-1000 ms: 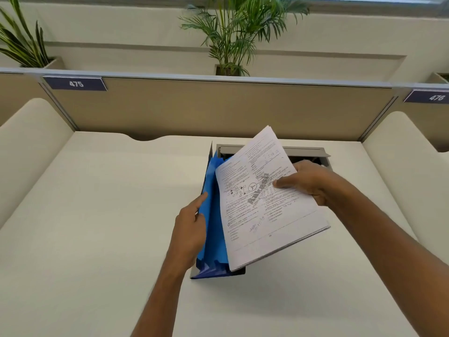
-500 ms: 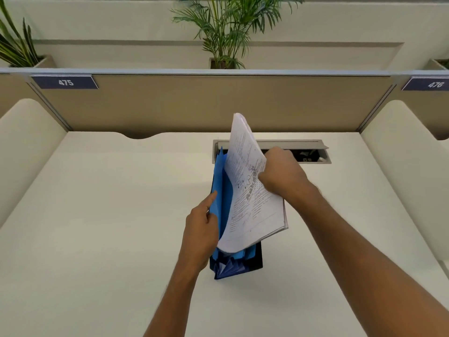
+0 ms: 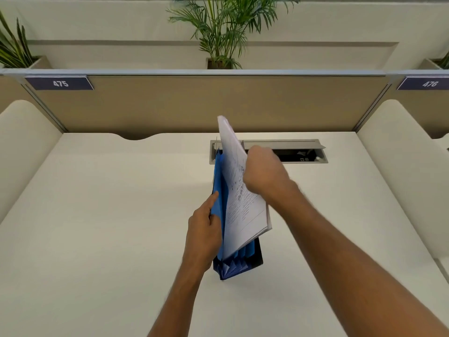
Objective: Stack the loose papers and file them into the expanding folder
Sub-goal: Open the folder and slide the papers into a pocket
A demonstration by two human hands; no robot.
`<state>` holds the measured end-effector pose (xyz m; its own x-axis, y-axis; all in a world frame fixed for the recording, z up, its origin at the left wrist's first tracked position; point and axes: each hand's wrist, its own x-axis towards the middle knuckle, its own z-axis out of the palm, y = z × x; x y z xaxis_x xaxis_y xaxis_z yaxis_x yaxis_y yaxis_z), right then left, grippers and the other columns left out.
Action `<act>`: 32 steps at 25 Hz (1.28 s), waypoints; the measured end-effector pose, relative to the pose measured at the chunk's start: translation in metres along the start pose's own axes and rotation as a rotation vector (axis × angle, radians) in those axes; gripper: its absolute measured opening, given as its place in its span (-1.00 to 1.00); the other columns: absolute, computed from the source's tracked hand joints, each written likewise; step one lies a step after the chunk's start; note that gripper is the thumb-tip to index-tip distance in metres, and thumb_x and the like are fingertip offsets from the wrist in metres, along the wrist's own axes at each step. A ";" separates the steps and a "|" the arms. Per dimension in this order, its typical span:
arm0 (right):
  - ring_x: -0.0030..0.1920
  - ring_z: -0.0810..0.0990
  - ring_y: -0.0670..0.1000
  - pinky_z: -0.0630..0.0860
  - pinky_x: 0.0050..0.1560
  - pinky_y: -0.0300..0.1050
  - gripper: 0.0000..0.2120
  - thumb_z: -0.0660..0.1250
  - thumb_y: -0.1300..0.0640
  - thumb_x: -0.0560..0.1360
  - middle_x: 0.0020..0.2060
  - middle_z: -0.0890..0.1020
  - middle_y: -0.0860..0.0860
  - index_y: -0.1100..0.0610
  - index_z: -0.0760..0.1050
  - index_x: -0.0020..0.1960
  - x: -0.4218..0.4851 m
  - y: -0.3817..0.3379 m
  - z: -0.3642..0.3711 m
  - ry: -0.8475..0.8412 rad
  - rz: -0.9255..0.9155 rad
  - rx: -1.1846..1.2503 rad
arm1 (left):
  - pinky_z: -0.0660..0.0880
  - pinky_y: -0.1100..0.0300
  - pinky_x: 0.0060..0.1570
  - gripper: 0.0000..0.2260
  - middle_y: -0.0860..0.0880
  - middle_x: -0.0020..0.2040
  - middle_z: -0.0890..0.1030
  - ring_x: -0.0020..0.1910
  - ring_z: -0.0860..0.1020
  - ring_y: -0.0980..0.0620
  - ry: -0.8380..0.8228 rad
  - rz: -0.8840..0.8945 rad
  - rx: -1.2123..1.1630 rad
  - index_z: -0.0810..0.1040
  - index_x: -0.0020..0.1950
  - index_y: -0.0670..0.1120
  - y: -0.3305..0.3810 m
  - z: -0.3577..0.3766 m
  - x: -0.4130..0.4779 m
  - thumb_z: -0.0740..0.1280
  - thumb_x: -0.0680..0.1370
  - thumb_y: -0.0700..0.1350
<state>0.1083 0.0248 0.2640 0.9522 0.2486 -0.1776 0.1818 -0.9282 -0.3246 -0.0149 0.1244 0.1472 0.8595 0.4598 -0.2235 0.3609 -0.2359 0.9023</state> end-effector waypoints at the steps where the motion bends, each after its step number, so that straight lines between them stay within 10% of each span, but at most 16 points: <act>1: 0.01 0.67 0.21 0.45 -0.17 -0.13 -0.77 0.43 0.32 0.52 -0.01 0.59 0.18 0.26 0.51 0.15 -0.001 -0.002 0.009 -0.011 0.024 0.025 | 0.28 0.38 -0.51 -0.43 0.16 -0.40 0.46 -0.56 0.36 0.19 0.002 -0.001 -0.011 0.38 0.57 0.12 0.001 0.001 -0.001 0.09 0.63 -0.32; 11: 0.05 0.72 0.11 0.64 -0.01 -0.09 -0.84 0.23 0.28 0.69 0.11 0.68 0.19 0.26 0.46 0.25 -0.015 -0.010 0.109 -0.007 0.071 0.066 | 0.58 0.41 -0.22 -0.47 0.10 0.17 0.69 -0.12 0.67 0.25 -0.040 -0.008 -0.057 0.40 0.57 0.10 0.008 0.003 -0.007 0.12 0.66 -0.31; 20: -0.12 0.55 0.08 0.52 -0.15 -0.09 -0.91 0.24 0.22 0.68 0.08 0.65 0.19 0.23 0.49 0.13 -0.003 -0.002 0.108 -0.113 0.122 0.128 | 0.55 0.23 -0.26 -0.50 0.03 0.10 0.70 -0.10 0.65 0.02 0.000 0.031 -0.038 0.39 0.56 0.06 0.009 0.002 -0.007 0.10 0.67 -0.31; 25: -0.05 0.67 0.10 0.58 -0.09 -0.12 -0.89 0.31 0.28 0.66 0.07 0.68 0.17 0.25 0.52 0.18 -0.002 -0.001 0.104 -0.122 0.076 0.008 | 0.48 0.54 -0.26 -0.51 0.19 0.18 0.57 -0.18 0.58 0.48 -0.003 0.034 -0.039 0.40 0.56 0.01 0.008 0.007 -0.006 0.10 0.67 -0.34; 32: 0.06 0.69 0.14 0.54 -0.14 -0.08 -0.91 0.24 0.18 0.70 -0.02 0.65 0.16 0.18 0.46 0.04 -0.010 -0.003 0.105 -0.107 0.013 0.014 | 0.48 0.45 -0.33 -0.50 0.11 0.05 0.68 -0.30 0.60 0.31 -0.001 0.041 -0.025 0.44 0.54 0.04 0.009 0.006 -0.007 0.10 0.65 -0.32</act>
<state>0.0720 0.0541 0.1693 0.9227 0.2653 -0.2796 0.1655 -0.9279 -0.3341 -0.0152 0.1144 0.1553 0.8737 0.4492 -0.1868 0.3163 -0.2326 0.9197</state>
